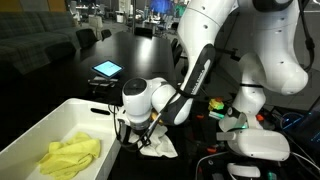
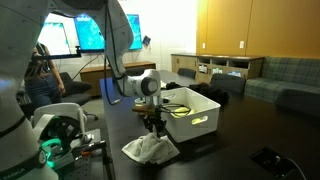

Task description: Put the yellow and white cloths in the storage box and put the marker in the mug cup

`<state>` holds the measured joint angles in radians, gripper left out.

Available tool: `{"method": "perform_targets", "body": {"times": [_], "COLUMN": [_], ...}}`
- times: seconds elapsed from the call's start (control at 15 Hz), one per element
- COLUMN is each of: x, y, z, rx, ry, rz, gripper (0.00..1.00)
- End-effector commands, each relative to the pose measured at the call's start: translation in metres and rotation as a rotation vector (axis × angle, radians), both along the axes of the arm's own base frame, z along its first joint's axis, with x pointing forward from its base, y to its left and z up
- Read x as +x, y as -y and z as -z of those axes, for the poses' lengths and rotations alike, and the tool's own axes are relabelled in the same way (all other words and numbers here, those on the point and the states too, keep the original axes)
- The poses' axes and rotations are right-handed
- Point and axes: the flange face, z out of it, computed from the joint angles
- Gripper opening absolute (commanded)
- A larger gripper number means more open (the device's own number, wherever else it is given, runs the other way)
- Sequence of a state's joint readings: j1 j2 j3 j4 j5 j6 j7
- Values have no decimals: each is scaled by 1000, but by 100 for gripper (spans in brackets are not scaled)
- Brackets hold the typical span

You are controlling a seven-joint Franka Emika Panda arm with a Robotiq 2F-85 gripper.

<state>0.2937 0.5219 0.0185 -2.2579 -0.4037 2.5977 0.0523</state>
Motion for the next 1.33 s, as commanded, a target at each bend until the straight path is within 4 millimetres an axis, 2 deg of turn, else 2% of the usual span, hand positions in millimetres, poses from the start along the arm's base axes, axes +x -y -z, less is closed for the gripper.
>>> {"method": "perform_targets", "body": {"times": [0.0,0.13,0.4,0.6,0.93,1.27], "x": [3,2,0,-3,-6,-22], "y": [0,0,-3,-10,-27,-30], "z": [-2,-3,-12,-35,-98,-174], "rx": [-22,-34,-64,-79,-38,21], "ry": [49,61,100,181,353,518], "rz": [-3,-10,-40,-45,3,69], "gripper": [14,0,2,2,2,2]}}
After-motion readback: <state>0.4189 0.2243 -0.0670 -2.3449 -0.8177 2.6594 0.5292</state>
